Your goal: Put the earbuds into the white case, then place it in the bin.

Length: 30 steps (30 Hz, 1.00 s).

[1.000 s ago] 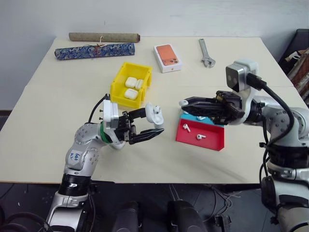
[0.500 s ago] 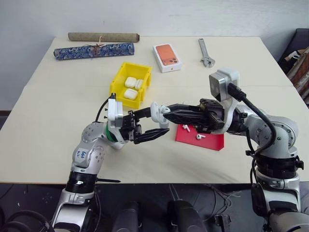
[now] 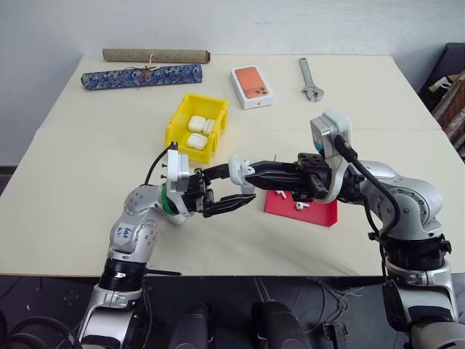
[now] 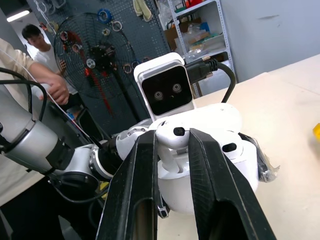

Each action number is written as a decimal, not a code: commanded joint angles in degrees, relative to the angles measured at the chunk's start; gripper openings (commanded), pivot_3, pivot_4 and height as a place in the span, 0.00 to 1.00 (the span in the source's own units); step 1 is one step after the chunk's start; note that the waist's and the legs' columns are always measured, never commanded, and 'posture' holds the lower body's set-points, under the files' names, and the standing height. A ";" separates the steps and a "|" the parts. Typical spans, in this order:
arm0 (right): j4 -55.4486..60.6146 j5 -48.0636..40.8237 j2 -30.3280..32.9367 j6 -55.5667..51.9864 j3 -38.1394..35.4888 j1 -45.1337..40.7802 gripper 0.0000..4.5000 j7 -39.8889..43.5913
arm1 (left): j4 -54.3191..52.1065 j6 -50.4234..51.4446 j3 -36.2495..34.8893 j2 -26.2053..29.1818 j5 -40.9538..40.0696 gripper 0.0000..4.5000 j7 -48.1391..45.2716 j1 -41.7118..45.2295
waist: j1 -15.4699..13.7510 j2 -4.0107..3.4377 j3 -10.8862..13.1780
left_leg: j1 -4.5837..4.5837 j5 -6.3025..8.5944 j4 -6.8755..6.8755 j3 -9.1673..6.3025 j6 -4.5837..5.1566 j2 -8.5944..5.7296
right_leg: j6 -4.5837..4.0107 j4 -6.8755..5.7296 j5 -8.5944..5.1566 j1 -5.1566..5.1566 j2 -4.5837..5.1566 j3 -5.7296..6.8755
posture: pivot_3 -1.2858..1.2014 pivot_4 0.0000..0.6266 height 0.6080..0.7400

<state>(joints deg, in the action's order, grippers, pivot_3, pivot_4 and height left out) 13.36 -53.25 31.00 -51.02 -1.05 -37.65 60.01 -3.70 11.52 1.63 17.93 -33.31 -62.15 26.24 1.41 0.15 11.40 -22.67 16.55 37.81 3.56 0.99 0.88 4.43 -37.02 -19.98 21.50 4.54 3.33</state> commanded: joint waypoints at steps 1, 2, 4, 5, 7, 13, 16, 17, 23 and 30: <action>0.94 3.39 1.21 1.52 2.24 0.93 0.18 0.07 | -3.37 -1.01 -0.65 -0.36 -1.43 0.62 -0.06 0.59 | 0.04 0.00 0.00 | 0.00 0.00 0.00 0.00 0.00 0.00 | 0.00 0.01 0.00 0.00 0.00 0.00 | 0.52 0.24 1.00; 1.06 4.40 1.01 3.11 2.31 0.91 0.26 -0.08 | -3.43 -1.01 -0.69 -0.32 -1.46 0.62 -0.12 0.51 | 0.04 0.00 0.00 | 0.00 0.00 0.00 0.00 0.00 0.00 | 0.00 0.00 0.00 0.00 0.00 0.00 | 0.52 0.24 1.00; 2.20 3.70 0.75 3.73 1.78 1.02 0.39 0.08 | -3.56 -1.13 -0.71 -0.35 -1.50 0.62 -0.18 0.19 | 0.03 0.00 0.00 | 0.00 0.00 0.00 0.00 0.00 0.00 | 0.00 0.01 0.00 0.00 0.00 0.00 | 0.52 0.24 1.00; 2.73 2.45 1.04 2.55 1.59 1.05 0.46 0.33 | -3.62 -1.15 -0.71 -0.38 -1.50 0.62 -0.19 0.06 | 0.01 0.00 0.00 | 0.00 0.00 0.00 0.00 0.00 0.00 | 0.00 0.02 0.00 0.00 0.00 0.00 | 0.52 0.24 1.00; 4.02 -1.93 2.89 -1.62 0.14 0.89 0.61 1.16 | -3.73 -0.78 -0.81 -0.41 -1.81 0.62 -0.32 -0.56 | 0.00 0.01 0.00 | 0.00 0.00 -0.01 -0.01 0.01 0.00 | 0.00 0.02 0.00 0.00 0.00 0.00 | 0.52 0.24 1.00; 3.18 -14.45 10.53 -12.88 -6.56 0.43 0.90 0.97 | -2.97 -0.25 -0.99 1.08 -1.81 0.62 -2.45 -2.35 | -0.18 0.02 0.01 | -0.04 0.03 -0.01 -0.04 0.06 0.00 | 0.00 0.12 0.00 -0.02 0.05 0.02 | 0.52 0.24 1.00; 2.66 -13.82 13.78 -12.52 -9.02 3.33 0.90 0.94 | -1.82 -0.98 -1.37 1.91 -1.12 0.62 -3.37 -1.85 | -0.46 0.03 0.01 | -0.05 0.05 -0.01 -0.04 0.08 0.00 | 0.00 0.14 0.00 -0.02 0.04 0.02 | 0.52 0.24 1.00; 2.92 -10.96 15.51 -10.29 -8.97 5.17 0.90 2.14 | -1.15 -1.59 -0.96 3.08 0.40 0.62 -3.93 -1.44 | -0.60 0.03 0.01 | -0.05 0.07 -0.01 -0.04 0.12 0.00 | 0.00 0.15 0.00 -0.03 0.04 0.03 | 0.52 0.24 1.00; 4.39 3.98 13.87 7.62 -7.33 6.51 0.57 0.70 | 1.14 -5.82 5.97 11.16 17.34 0.62 -1.78 3.07 | -0.61 0.03 0.02 | -0.03 0.07 -0.04 0.12 0.14 -0.02 | 0.00 0.15 0.00 0.02 -0.01 -0.08 | 0.52 0.24 1.00; 8.75 9.22 9.70 9.20 0.78 1.40 0.02 -2.04 | -1.26 0.09 11.91 12.16 23.83 0.62 1.00 7.35 | -1.11 0.04 0.02 | -0.06 0.03 -0.12 0.10 0.09 -0.01 | 0.00 0.11 0.00 0.10 0.01 -0.10 | 0.52 0.24 1.00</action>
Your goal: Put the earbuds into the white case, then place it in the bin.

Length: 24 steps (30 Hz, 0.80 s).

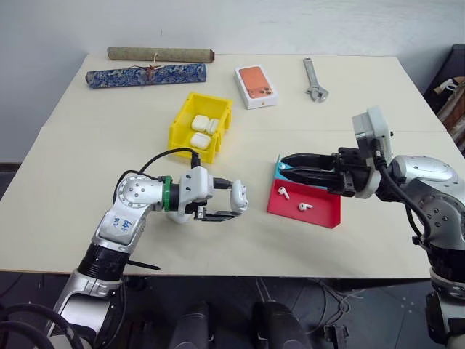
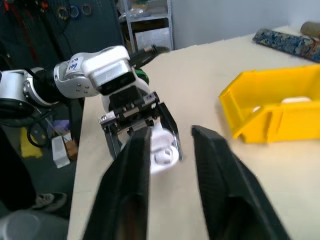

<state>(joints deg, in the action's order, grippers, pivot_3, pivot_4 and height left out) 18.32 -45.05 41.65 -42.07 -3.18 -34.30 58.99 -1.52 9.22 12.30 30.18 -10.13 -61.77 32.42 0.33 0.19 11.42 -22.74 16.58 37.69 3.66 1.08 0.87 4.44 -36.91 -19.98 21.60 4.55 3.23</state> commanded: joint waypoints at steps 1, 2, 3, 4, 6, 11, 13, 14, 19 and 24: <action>4.18 1.89 -1.61 0.04 4.36 -2.51 0.00 -1.72 | -3.86 3.17 1.46 -0.34 0.50 0.62 0.78 1.32 | -0.07 0.00 0.00 | -0.02 0.00 -0.01 -0.01 -0.01 0.00 | 0.00 -0.02 0.00 0.01 0.00 0.00 | 0.52 0.24 1.00; 4.43 2.59 -2.02 -0.11 5.66 -2.78 0.00 -1.98 | -4.03 3.28 1.55 -0.52 0.37 0.62 0.85 1.43 | -0.10 0.00 0.00 | -0.04 -0.01 -0.01 -0.02 -0.02 0.00 | 0.00 -0.05 0.00 0.03 0.00 0.02 | 0.52 0.24 1.00; 4.65 3.75 -2.35 0.21 7.15 -2.94 0.00 -2.05 | -4.21 3.55 1.62 -0.61 0.30 0.62 0.92 1.51 | -0.12 0.00 0.00 | -0.04 -0.01 -0.01 -0.04 -0.02 0.00 | 0.00 -0.06 0.00 0.03 0.00 0.03 | 0.52 0.24 1.00; 4.62 5.33 -2.91 0.89 8.60 -3.01 0.00 -2.65 | -4.33 3.63 1.69 -0.70 0.36 0.62 1.06 1.57 | -0.13 0.00 0.00 | -0.07 -0.01 0.00 -0.04 -0.02 0.00 | 0.00 -0.06 0.00 0.03 0.00 0.04 | 0.52 0.24 1.00; 4.34 6.95 -3.65 1.13 10.47 -3.30 0.00 -3.15 | -4.75 4.24 1.64 -1.00 0.07 0.62 1.32 1.55 | -0.14 0.00 0.00 | -0.12 -0.01 0.05 -0.07 -0.01 0.00 | 0.00 -0.04 0.00 0.02 0.01 0.07 | 0.52 0.24 1.00; 3.03 12.29 -2.91 1.13 14.05 -3.24 0.00 -3.75 | -5.82 4.91 1.26 -1.06 -0.26 0.62 1.72 1.05 | -0.21 0.00 0.00 | -0.22 -0.01 0.13 -0.15 -0.01 0.00 | 0.00 -0.05 0.00 0.03 0.01 0.16 | 0.52 0.24 1.00; 2.22 14.37 -2.72 1.70 14.97 -3.02 0.00 -3.80 | -6.21 5.07 1.05 -1.16 -0.59 0.62 1.82 0.89 | -0.18 0.00 0.00 | -0.25 -0.01 0.15 -0.17 0.00 0.00 | 0.01 -0.05 0.00 0.02 0.01 0.18 | 0.52 0.24 1.00; 1.97 14.94 -2.36 1.58 15.34 -2.93 0.00 -3.39 | -6.36 5.15 0.91 -1.24 -0.72 0.62 1.98 0.85 | -0.19 0.00 0.00 | -0.26 -0.01 0.15 -0.17 0.00 0.00 | 0.01 -0.05 0.00 0.03 0.00 0.19 | 0.52 0.24 1.00; 0.88 17.03 0.29 3.55 15.18 -1.10 0.00 -0.52 | -7.51 6.01 -0.33 -1.53 -2.23 0.62 2.36 0.51 | -0.19 0.00 0.00 | -0.27 -0.01 0.18 -0.20 0.00 0.00 | 0.01 -0.07 0.00 0.03 0.00 0.24 | 0.52 0.24 1.00; 0.03 16.18 3.78 7.04 10.89 4.55 0.00 2.70 | -9.40 6.92 -2.41 -0.55 -4.86 0.62 1.64 -0.77 | -0.27 0.01 0.01 | -0.32 0.00 0.20 -0.26 0.01 -0.02 | 0.02 -0.04 0.01 0.00 0.02 0.30 | 0.52 0.24 1.00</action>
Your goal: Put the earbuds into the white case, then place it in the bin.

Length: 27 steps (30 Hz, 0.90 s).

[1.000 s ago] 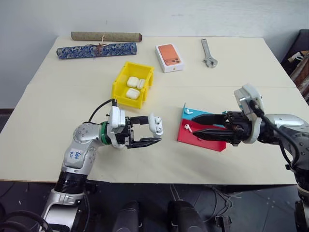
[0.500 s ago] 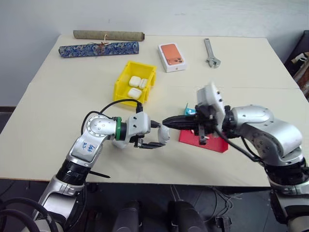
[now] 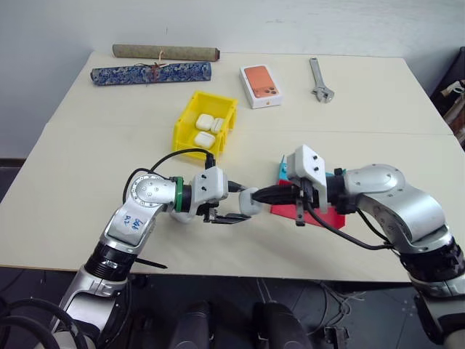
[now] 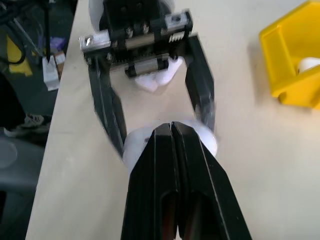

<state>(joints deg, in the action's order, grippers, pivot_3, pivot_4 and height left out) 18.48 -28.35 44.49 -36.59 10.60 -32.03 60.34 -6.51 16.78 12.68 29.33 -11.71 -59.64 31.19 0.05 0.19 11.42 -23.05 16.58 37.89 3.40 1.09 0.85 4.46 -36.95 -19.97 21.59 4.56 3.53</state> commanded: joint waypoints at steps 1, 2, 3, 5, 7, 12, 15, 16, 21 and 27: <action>0.08 -1.12 0.67 3.16 -4.32 3.80 0.00 1.65 | -4.91 -0.15 -3.28 0.45 -3.95 0.62 -0.45 0.01 | 0.00 0.04 0.02 | -0.01 0.00 0.02 -0.01 0.00 0.01 | 0.00 -0.01 0.00 0.00 0.00 0.01 | 0.52 0.24 1.00; 0.40 -1.84 -0.01 5.40 -6.59 5.82 0.00 1.63 | -5.58 0.44 -4.12 0.64 -5.07 0.62 -0.48 -0.44 | 0.00 0.04 0.02 | -0.03 0.00 0.04 -0.04 0.00 0.01 | 0.00 0.00 0.00 0.00 -0.01 0.04 | 0.52 0.24 1.00; 0.75 -3.83 -2.11 6.88 -10.23 7.94 0.00 0.03 | -6.49 1.30 -5.30 1.17 -6.57 0.62 -0.77 -0.95 | -0.01 0.04 0.02 | -0.03 0.00 0.04 -0.04 0.00 0.01 | 0.00 0.00 0.00 0.00 0.00 0.03 | 0.52 0.24 1.00; 1.54 -6.85 -6.34 7.74 -17.62 11.88 0.00 -5.78 | -7.81 3.24 -8.02 2.68 -9.38 0.62 -1.18 -2.01 | 0.13 0.04 0.03 | -0.01 -0.01 0.05 -0.10 -0.02 0.01 | 0.01 -0.01 0.00 -0.06 -0.01 0.08 | 0.52 0.24 1.00; 2.92 -9.23 -5.23 8.26 -23.44 18.29 0.00 -3.52 | -8.13 5.23 -11.79 4.71 -13.01 0.62 -2.16 -3.19 | 0.06 0.04 0.03 | 0.00 -0.03 0.04 -0.10 -0.05 0.01 | 0.01 -0.06 0.00 -0.06 -0.02 0.07 | 0.52 0.24 1.00; 5.75 -7.38 -7.45 19.30 -32.19 31.07 0.28 -2.64 | -3.42 6.51 -20.72 7.89 -19.82 0.62 -3.30 -3.55 | -0.15 0.04 0.03 | 0.00 -0.04 0.04 -0.22 -0.06 0.00 | 0.01 -0.01 0.00 -0.13 -0.01 0.17 | 0.52 0.24 1.00; 7.70 -7.79 -10.66 22.83 -35.43 33.42 0.51 -7.04 | 0.32 5.56 -23.15 7.98 -20.24 0.62 -2.83 -2.73 | 0.05 0.04 0.03 | 0.08 -0.07 0.08 -0.17 -0.02 -0.04 | 0.02 0.05 0.01 -0.15 0.00 0.09 | 0.52 0.24 1.00; 8.09 -6.80 -11.79 25.77 -36.65 33.96 0.60 -7.89 | 2.02 5.12 -23.81 7.66 -19.75 0.62 -1.57 -2.02 | 0.05 0.04 0.03 | 0.12 -0.09 0.08 -0.17 -0.05 -0.04 | 0.02 0.03 0.01 -0.15 0.00 0.07 | 0.52 0.24 1.00; 9.93 -4.17 -14.42 32.65 -39.61 38.44 0.99 -10.75 | 12.21 5.75 -24.22 5.00 -14.15 0.62 11.47 5.64 | -0.34 0.07 0.01 | 0.16 -0.14 0.06 -0.18 -0.14 -0.04 | 0.02 -0.08 0.01 -0.12 -0.02 0.06 | 0.52 0.24 1.00; 9.25 -1.46 -15.07 38.07 -38.57 40.05 1.00 -12.42 | 30.10 0.52 -18.58 -0.29 -4.29 0.62 20.47 17.84 | -0.61 0.10 0.01 | 0.16 -0.14 0.07 -0.08 -0.11 -0.11 | 0.12 -0.31 0.07 -0.10 -0.02 0.02 | 0.52 0.24 1.00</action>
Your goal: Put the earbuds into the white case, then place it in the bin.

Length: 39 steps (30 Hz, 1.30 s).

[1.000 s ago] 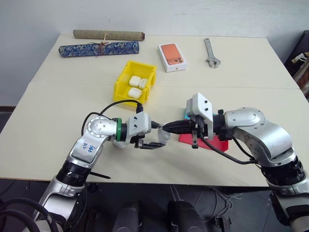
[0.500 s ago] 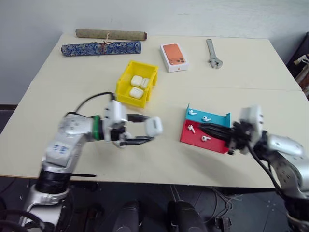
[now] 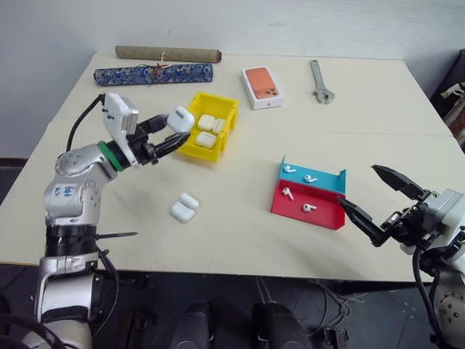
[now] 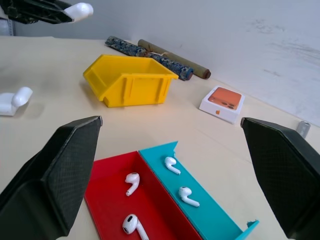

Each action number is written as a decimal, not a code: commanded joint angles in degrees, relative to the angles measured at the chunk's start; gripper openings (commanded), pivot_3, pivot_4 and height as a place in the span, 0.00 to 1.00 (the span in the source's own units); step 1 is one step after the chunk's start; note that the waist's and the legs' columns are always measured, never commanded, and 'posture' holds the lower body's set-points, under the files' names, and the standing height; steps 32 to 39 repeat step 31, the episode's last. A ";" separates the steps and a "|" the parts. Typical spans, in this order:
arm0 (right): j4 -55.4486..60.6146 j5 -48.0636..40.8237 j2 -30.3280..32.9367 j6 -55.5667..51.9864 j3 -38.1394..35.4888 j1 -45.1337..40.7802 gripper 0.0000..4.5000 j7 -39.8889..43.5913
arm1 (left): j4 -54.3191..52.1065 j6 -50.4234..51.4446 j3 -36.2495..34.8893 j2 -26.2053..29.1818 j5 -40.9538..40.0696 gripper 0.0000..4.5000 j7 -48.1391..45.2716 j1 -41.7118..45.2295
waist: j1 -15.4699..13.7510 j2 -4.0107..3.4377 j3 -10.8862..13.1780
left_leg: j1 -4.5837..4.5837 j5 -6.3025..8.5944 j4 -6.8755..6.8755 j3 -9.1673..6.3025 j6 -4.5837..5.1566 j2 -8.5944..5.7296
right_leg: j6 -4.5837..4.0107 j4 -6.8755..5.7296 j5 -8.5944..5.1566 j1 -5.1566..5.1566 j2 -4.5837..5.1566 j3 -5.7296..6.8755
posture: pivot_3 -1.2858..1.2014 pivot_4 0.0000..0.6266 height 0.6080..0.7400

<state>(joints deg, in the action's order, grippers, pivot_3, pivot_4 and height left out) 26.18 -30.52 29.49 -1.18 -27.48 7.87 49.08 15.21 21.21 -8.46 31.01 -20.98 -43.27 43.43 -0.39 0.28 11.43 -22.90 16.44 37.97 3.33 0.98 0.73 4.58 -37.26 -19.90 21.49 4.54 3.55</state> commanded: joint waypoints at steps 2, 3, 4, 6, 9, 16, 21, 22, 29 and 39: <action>1.00 1.06 -0.02 3.13 0.22 0.21 1.00 -1.56 | 15.82 -8.37 3.47 -4.13 6.94 0.62 4.48 9.80 | -0.59 0.02 0.00 | 0.01 -0.01 0.03 0.06 0.02 -0.03 | 0.00 -0.04 0.00 0.02 -0.01 -0.01 | 0.52 0.24 1.00; 0.65 1.65 0.17 3.63 0.93 0.19 1.00 -1.30 | 20.65 -10.88 4.87 -5.00 8.96 0.62 4.47 12.27 | -0.71 0.03 0.00 | 0.00 -0.01 0.04 0.09 0.02 -0.03 | 0.00 -0.05 0.00 0.04 -0.02 -0.02 | 0.52 0.24 1.00; 0.46 1.90 0.23 3.79 1.40 0.18 1.00 -1.34 | 24.93 -12.52 6.05 -5.65 10.85 0.62 5.10 14.37 | -0.78 0.04 0.00 | 0.00 -0.01 0.03 0.12 0.02 -0.03 | 0.00 -0.05 0.00 0.06 -0.02 -0.03 | 0.52 0.24 1.00; 0.19 2.37 0.35 4.29 2.16 -0.05 1.00 -1.53 | 33.46 -15.32 7.56 -6.75 14.02 0.62 7.40 18.54 | -0.76 0.06 0.02 | -0.01 -0.01 0.03 0.22 0.02 -0.02 | 0.01 -0.06 0.00 0.12 -0.07 -0.06 | 0.52 0.24 1.00; 0.24 2.67 0.47 4.38 3.09 -0.54 1.00 -2.05 | 41.79 -16.55 7.49 -7.63 16.03 0.62 11.06 22.72 | -0.64 0.10 0.04 | -0.01 -0.01 0.02 0.32 0.02 -0.01 | 0.01 -0.10 0.00 0.20 -0.07 -0.15 | 0.52 0.24 1.00; -0.42 2.87 2.80 4.10 4.22 -1.09 1.00 -1.15 | 36.80 -22.23 4.64 -6.11 12.34 0.99 0.91 20.88 | -0.67 0.12 0.05 | -0.02 -0.02 0.04 0.32 0.01 0.01 | 0.01 -0.16 0.00 0.23 -0.06 -0.15 | 0.52 0.24 1.00; -4.20 1.46 7.57 4.07 3.43 -2.37 1.00 3.58 | 18.46 -22.37 2.78 3.01 7.19 0.99 -13.87 7.37 | 0.72 0.11 0.04 | 0.08 -0.03 -0.02 0.36 -0.04 0.05 | 0.00 -0.19 0.00 0.20 -0.08 -0.22 | 0.52 0.24 1.00; -5.23 1.34 8.91 4.15 3.46 -2.49 1.00 5.22 | 14.65 -23.06 1.85 5.45 6.21 0.99 -16.14 3.43 | 0.96 0.11 0.04 | 0.14 -0.03 -0.04 0.40 -0.07 0.08 | -0.01 -0.18 -0.01 0.20 -0.10 -0.27 | 0.52 0.24 1.00; -20.40 0.71 17.70 7.81 3.47 -5.83 1.00 19.65 | -5.94 -22.25 -11.02 19.35 3.36 0.99 -19.03 -29.45 | 1.60 0.17 0.05 | 0.59 0.03 -0.35 0.46 0.02 0.11 | -0.09 0.19 -0.05 -0.14 0.03 -0.48 | 0.52 0.24 1.00; -25.43 1.64 18.96 10.20 4.60 -7.80 1.00 23.03 | -9.66 -23.65 -15.03 20.11 3.03 0.99 -19.67 -38.21 | 1.60 0.21 0.04 | 0.64 0.08 -0.40 0.41 0.15 0.10 | -0.10 0.27 -0.05 -0.21 0.09 -0.45 | 0.52 0.24 1.00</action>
